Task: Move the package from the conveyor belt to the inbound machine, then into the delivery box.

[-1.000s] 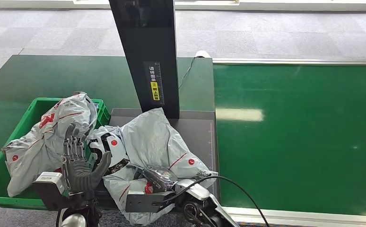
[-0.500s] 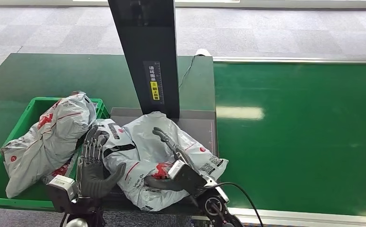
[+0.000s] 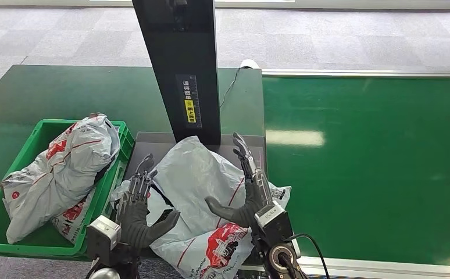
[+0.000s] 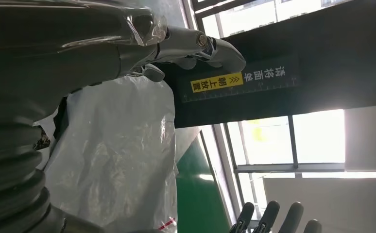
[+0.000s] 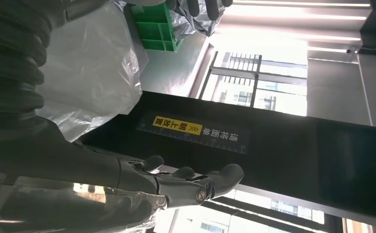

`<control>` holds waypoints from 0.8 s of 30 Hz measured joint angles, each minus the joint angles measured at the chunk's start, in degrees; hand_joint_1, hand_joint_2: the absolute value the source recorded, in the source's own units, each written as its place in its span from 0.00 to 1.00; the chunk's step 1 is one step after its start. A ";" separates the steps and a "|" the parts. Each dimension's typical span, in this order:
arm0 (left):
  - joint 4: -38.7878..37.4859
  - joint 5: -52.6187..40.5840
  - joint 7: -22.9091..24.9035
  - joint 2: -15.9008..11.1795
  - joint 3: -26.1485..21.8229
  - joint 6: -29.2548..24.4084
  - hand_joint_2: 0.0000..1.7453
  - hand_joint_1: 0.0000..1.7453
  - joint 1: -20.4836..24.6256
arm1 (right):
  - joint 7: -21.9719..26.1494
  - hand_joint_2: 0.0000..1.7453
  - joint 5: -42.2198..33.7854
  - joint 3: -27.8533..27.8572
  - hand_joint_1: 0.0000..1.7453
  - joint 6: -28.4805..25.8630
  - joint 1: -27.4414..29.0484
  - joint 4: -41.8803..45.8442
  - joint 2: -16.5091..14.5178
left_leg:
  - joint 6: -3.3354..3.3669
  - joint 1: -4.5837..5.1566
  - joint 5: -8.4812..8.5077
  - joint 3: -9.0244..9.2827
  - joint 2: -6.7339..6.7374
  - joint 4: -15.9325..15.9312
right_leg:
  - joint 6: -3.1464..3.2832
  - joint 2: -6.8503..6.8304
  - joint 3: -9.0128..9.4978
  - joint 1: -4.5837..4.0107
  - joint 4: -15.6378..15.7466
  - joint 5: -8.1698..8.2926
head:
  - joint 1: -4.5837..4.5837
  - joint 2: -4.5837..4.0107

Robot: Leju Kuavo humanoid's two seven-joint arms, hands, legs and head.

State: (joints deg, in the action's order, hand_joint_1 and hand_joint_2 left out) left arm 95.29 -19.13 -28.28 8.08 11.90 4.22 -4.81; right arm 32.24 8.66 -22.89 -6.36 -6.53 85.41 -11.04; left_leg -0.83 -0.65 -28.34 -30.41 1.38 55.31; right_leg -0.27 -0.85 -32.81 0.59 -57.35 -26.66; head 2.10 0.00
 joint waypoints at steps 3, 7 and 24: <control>-0.03 -0.28 0.12 -0.08 0.41 0.11 1.00 0.00 0.13 | -0.02 1.00 0.01 0.22 0.00 -0.08 0.15 0.56 0.00 | 0.00 0.00 0.00 0.00 0.00 0.00 | 0.00 0.00 0.00 0.00 0.00 0.00 | 0.00 0.00; -0.41 -3.05 1.09 -0.40 1.34 0.38 1.00 0.00 0.46 | -1.08 1.00 1.38 0.39 0.00 -1.08 0.18 0.80 0.13 | 0.00 0.00 0.00 -0.02 -0.01 0.00 | 0.00 0.00 -0.01 0.00 0.00 0.00 | 0.00 0.00; -10.78 -25.51 12.69 -4.80 12.45 9.12 1.00 0.00 3.52 | -4.71 1.00 6.15 5.37 0.00 -10.42 0.95 2.52 -0.49 | 0.00 0.00 0.00 -0.03 -0.02 0.00 | 0.00 0.00 -0.02 0.00 0.00 0.00 | 0.01 0.00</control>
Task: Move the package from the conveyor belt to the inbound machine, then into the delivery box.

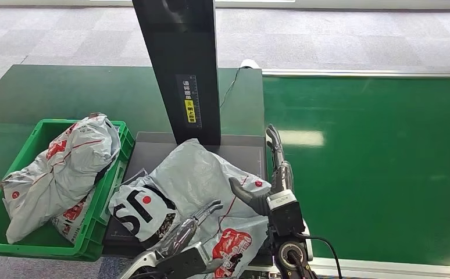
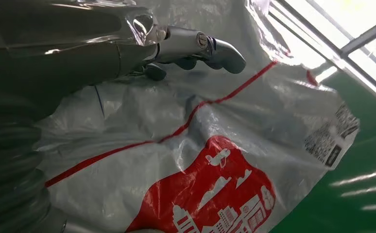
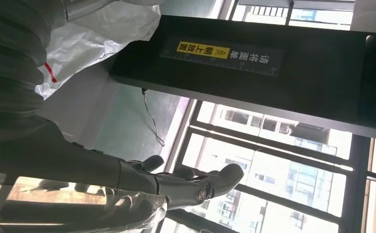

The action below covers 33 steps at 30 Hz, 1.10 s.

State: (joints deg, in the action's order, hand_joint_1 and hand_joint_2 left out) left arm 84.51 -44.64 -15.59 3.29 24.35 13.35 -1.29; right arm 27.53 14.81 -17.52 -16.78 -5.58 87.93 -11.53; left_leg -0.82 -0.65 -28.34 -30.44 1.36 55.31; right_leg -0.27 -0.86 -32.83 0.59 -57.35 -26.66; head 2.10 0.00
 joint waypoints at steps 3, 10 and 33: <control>-2.94 -0.84 1.62 -0.86 1.83 1.98 1.00 0.00 1.40 | -0.29 1.00 0.20 0.43 0.00 -0.26 0.48 0.49 -0.19 | 0.00 0.00 0.00 0.00 -0.02 0.00 | 0.00 -0.01 0.02 0.00 0.00 0.00 | 0.00 0.00; -7.25 -1.80 3.19 -1.49 3.88 2.70 1.00 0.00 4.38 | -0.67 1.00 0.29 1.11 0.00 -0.68 1.17 1.30 -0.53 | 0.01 0.01 -0.01 0.11 -0.10 -0.01 | -0.01 -0.10 0.29 0.02 0.00 -0.01 | -0.01 0.00; -7.11 6.12 -5.98 -2.41 4.47 -0.31 1.00 1.00 5.93 | -1.40 1.00 -0.60 2.79 0.00 -0.75 4.07 4.75 -0.62 | 0.02 0.02 0.01 0.44 -0.26 -0.01 | -0.02 -0.24 0.56 0.06 0.01 -0.02 | 0.00 0.00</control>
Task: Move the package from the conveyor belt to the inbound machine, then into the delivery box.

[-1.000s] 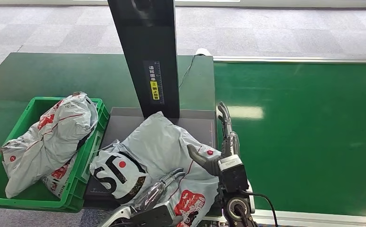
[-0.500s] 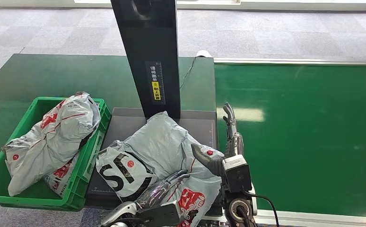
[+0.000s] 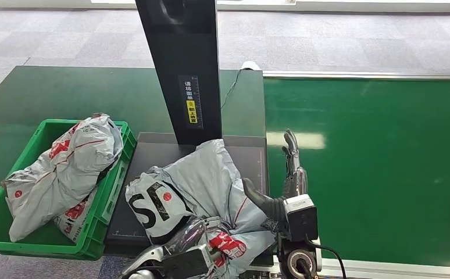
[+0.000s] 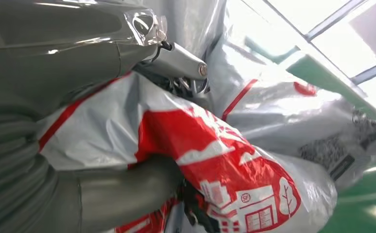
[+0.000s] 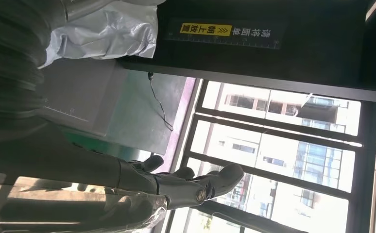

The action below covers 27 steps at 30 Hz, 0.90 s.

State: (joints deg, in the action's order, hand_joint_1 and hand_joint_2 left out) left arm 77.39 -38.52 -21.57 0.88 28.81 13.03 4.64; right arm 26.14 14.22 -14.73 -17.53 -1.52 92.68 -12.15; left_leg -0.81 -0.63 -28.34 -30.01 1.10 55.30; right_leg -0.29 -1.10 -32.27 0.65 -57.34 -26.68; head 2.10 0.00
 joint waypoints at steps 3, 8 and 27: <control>1.95 2.52 -2.05 -0.01 -0.49 -1.93 1.00 1.00 -0.43 | 0.36 1.00 -0.21 0.23 0.00 0.02 0.46 0.41 0.00 | 0.00 0.00 0.00 -0.10 0.03 0.00 | 0.00 0.01 -0.12 -0.01 0.00 0.00 | 0.01 0.00; 5.82 6.18 -5.29 0.30 -2.65 -6.45 1.00 1.00 -2.04 | 1.63 1.00 -0.73 0.44 0.00 0.06 1.11 0.51 0.03 | 0.00 0.00 0.00 -0.26 0.05 0.00 | 0.00 0.02 -0.29 -0.02 0.00 0.00 | 0.00 0.00; 28.40 6.08 -18.38 3.19 -8.90 -43.37 1.00 1.00 -9.57 | 4.54 1.00 -4.80 0.28 0.00 -1.38 0.06 -1.23 0.79 | 0.00 -0.01 -0.01 -0.59 0.09 0.00 | 0.00 0.06 -0.60 -0.04 -0.01 0.00 | 0.01 0.00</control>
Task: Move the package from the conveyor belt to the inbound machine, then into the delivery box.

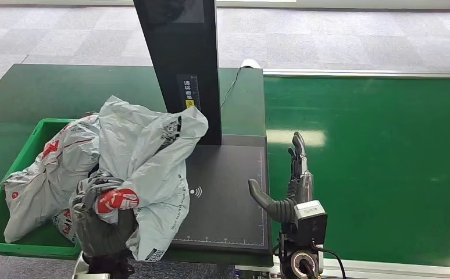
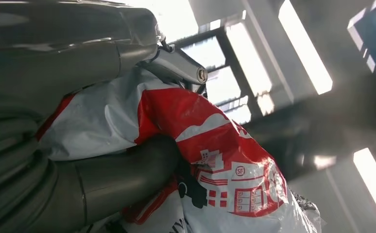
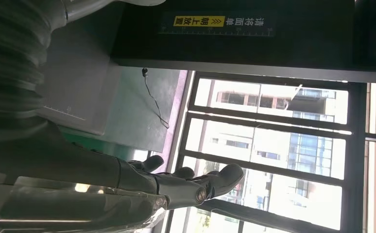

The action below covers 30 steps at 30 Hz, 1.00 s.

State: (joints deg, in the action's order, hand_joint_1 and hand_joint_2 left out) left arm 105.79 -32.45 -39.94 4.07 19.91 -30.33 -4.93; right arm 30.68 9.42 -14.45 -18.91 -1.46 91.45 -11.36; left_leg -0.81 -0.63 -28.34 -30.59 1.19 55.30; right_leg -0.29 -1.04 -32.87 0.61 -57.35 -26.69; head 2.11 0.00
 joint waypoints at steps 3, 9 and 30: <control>4.19 -2.04 -0.01 -0.35 -0.08 -6.80 1.00 1.00 -0.19 | 0.27 1.00 -0.52 -0.28 0.00 -0.45 -0.24 -0.50 0.20 | 0.00 -0.01 0.00 -0.01 0.00 0.00 | 0.00 0.00 0.00 -0.01 0.00 0.00 | 0.00 0.00; 11.09 -8.72 -0.01 3.11 -5.95 -7.55 1.00 1.00 -0.99 | 0.29 1.00 -0.86 -0.46 0.00 -0.80 -0.45 -1.07 0.30 | 0.00 0.00 0.00 -0.01 0.01 0.00 | 0.00 0.00 0.01 0.00 0.00 0.00 | -0.01 0.00; -2.73 -16.73 22.28 6.76 -23.48 -0.69 1.00 1.00 1.28 | -0.71 1.00 1.60 -0.98 0.00 -2.37 1.05 -0.60 0.69 | 0.00 0.00 0.00 0.01 0.06 0.00 | 0.00 0.02 -0.03 -0.01 0.00 0.00 | -0.01 0.00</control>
State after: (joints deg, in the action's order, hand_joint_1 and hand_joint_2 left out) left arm 103.07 -49.17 -17.66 10.83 -3.57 -31.03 -3.65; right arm 29.97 11.02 -15.43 -21.27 -0.40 90.85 -10.67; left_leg -0.81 -0.63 -28.34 -30.58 1.25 55.30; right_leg -0.28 -1.01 -32.90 0.60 -57.35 -26.68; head 2.10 0.00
